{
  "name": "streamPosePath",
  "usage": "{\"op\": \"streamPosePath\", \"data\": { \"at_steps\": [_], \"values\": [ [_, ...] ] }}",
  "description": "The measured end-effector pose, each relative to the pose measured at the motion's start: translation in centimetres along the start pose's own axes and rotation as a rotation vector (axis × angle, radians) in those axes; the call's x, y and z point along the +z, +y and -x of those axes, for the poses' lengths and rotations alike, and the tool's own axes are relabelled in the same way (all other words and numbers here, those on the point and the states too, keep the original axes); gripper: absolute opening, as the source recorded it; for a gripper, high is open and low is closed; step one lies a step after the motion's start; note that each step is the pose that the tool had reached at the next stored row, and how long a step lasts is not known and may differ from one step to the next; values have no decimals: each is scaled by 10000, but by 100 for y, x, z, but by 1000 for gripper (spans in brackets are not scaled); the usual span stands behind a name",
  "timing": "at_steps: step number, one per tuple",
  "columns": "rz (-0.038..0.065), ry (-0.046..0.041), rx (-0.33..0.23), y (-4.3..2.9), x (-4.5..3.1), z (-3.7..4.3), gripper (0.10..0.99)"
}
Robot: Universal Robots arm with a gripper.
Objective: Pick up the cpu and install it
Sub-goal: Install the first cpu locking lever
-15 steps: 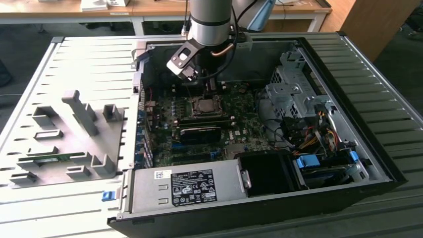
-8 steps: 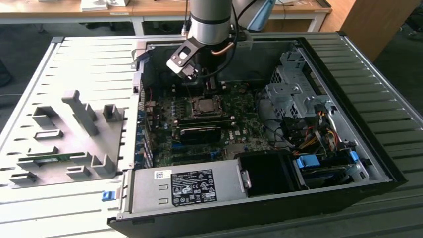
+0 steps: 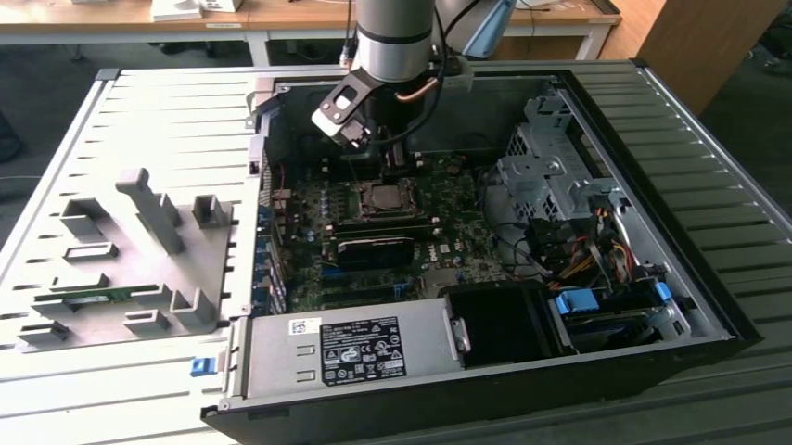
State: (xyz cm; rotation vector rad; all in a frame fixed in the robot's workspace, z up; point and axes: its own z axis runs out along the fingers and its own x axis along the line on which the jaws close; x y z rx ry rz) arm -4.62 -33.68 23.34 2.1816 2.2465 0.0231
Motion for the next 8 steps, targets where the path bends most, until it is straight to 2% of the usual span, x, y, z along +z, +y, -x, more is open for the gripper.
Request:
{"op": "streamPosePath", "data": {
  "at_steps": [8],
  "values": [
    [0,0,0,0,-18,0,106]
  ]
}}
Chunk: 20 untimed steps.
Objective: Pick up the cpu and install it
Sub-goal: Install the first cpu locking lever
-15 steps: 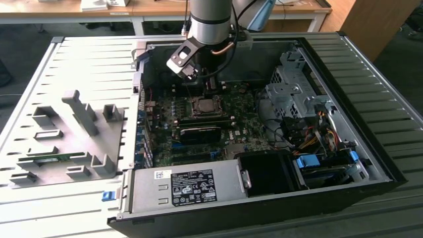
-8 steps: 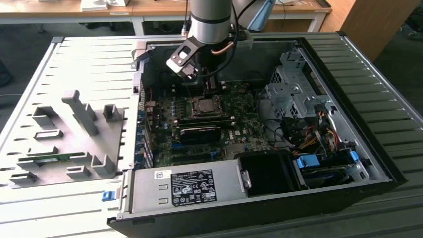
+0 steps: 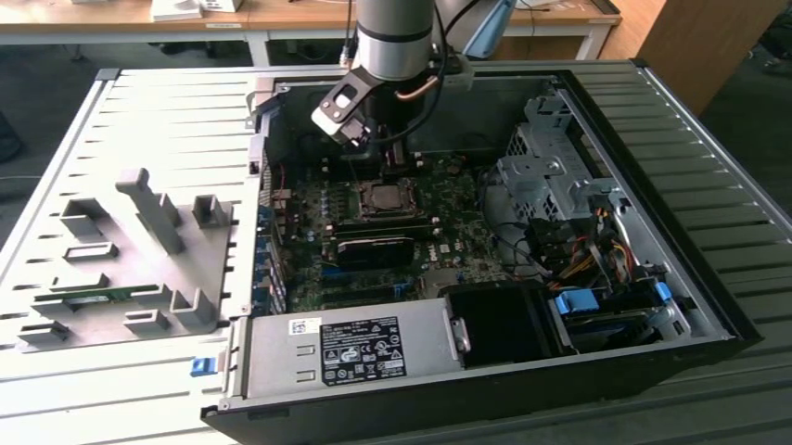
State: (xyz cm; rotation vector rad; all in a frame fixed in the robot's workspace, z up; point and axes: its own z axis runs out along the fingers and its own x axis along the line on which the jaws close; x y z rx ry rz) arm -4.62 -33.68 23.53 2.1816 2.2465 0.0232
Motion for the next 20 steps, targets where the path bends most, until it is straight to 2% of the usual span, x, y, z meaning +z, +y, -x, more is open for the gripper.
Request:
{"op": "streamPosePath", "data": {
  "at_steps": [20],
  "values": [
    [0,-1,0,1,-56,0,106]
  ]
}}
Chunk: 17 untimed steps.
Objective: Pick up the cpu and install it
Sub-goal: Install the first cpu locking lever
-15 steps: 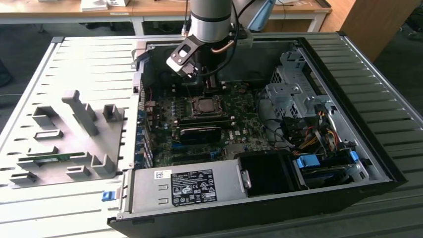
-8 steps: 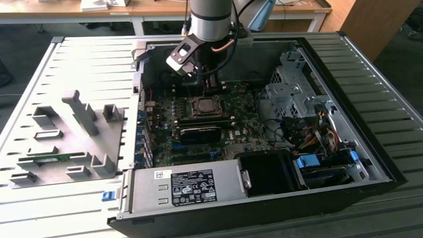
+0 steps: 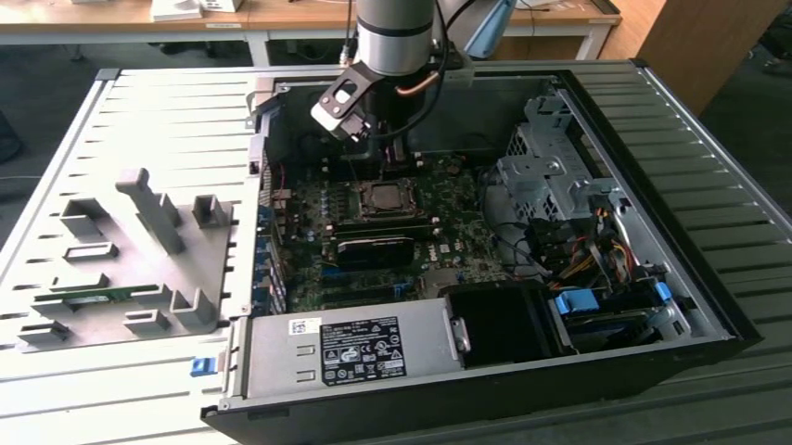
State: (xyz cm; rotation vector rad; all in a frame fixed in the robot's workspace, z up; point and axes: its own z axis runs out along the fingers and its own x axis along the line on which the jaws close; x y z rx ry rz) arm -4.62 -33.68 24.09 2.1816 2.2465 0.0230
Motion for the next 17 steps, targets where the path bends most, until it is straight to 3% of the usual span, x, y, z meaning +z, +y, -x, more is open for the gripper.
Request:
{"op": "streamPosePath", "data": {
  "at_steps": [17],
  "values": [
    [1,2,0,1,-50,0,106]
  ]
}}
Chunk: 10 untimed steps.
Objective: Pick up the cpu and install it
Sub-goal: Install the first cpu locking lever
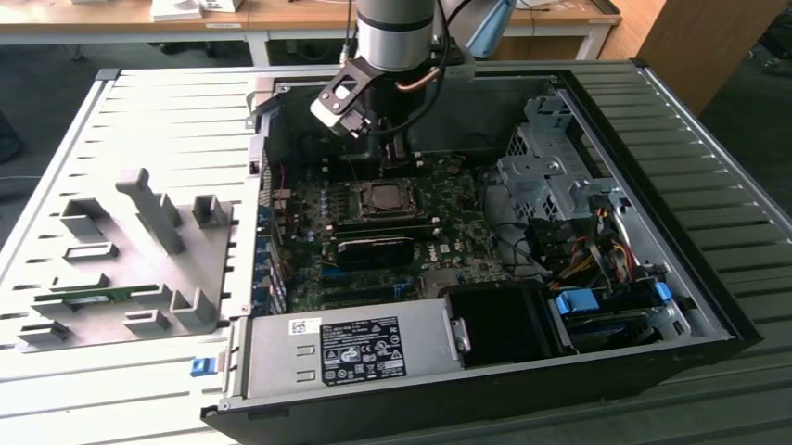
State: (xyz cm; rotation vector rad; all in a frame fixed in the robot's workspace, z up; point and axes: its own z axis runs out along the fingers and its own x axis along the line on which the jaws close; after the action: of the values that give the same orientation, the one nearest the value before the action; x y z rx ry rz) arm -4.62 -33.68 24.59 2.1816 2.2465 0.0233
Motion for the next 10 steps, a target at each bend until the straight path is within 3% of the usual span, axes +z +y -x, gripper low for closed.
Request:
{"op": "streamPosePath", "data": {
  "at_steps": [10],
  "values": [
    [0,0,0,0,-21,0,106]
  ]
}}
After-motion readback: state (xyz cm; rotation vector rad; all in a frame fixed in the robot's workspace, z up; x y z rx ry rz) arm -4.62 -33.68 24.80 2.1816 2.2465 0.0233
